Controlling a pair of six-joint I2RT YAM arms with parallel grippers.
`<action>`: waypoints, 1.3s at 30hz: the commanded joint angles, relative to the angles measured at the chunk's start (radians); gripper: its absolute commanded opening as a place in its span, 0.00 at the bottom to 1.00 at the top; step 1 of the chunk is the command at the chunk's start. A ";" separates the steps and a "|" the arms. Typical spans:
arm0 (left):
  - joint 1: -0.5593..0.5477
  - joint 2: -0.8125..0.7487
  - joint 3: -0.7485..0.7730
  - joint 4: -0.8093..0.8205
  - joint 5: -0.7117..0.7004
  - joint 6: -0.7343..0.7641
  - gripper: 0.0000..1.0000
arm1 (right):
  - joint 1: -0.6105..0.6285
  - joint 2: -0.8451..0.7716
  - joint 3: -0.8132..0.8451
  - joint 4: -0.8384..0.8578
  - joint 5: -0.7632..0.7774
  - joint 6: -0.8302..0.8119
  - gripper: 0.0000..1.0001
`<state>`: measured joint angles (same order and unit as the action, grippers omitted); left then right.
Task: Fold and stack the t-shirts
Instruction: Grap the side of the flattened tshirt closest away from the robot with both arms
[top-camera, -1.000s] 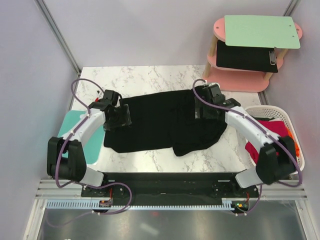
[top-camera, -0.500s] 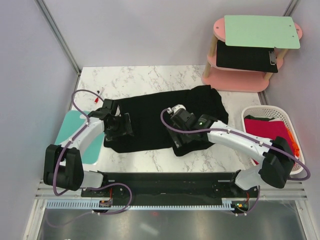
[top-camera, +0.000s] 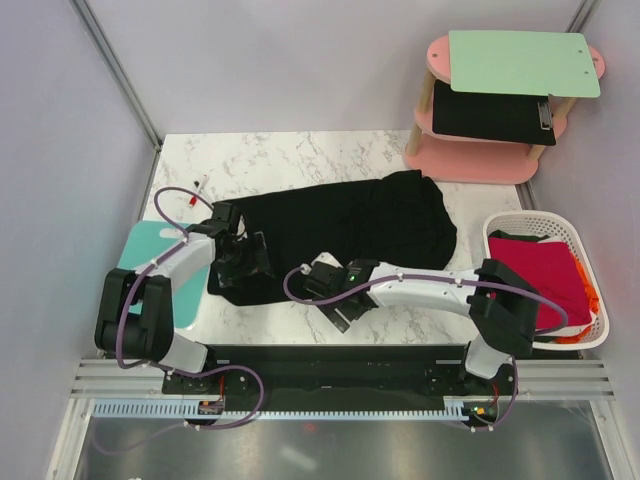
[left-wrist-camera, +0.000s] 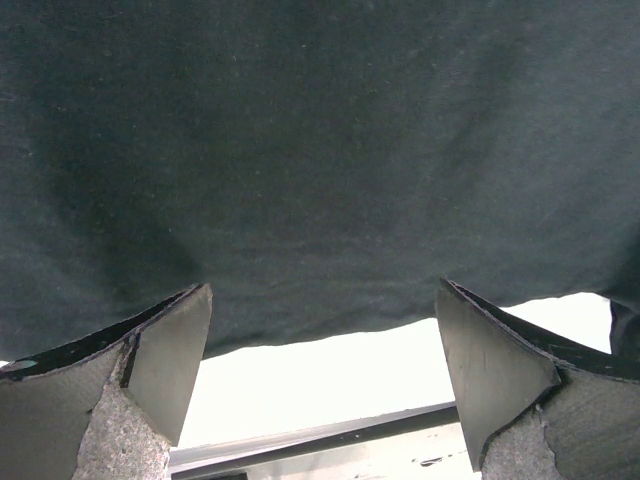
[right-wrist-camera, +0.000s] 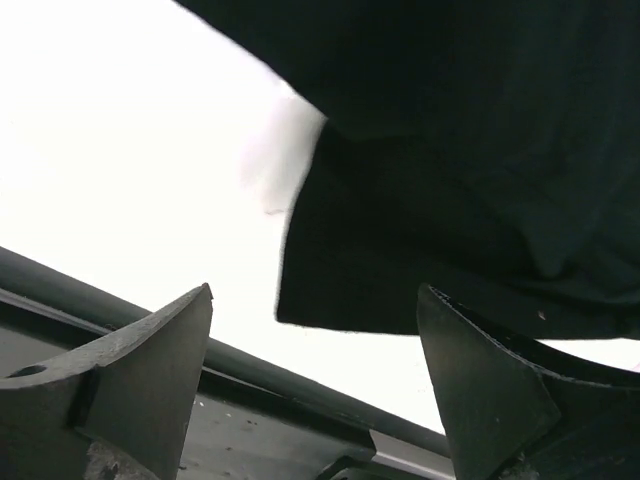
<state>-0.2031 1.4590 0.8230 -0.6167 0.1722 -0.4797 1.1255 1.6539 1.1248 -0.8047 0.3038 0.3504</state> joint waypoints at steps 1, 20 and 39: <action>0.002 0.030 0.025 0.037 0.010 -0.031 1.00 | 0.039 0.049 0.062 -0.002 0.044 0.036 0.89; 0.002 0.201 0.107 0.035 -0.082 -0.042 1.00 | 0.059 -0.078 0.081 -0.146 0.112 0.099 0.00; 0.002 0.279 0.134 0.031 -0.120 -0.045 1.00 | 0.059 -0.397 0.073 -0.620 0.153 0.424 0.00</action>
<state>-0.2035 1.6730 0.9844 -0.6716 0.1219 -0.5205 1.1809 1.3083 1.1507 -1.2491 0.3885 0.6628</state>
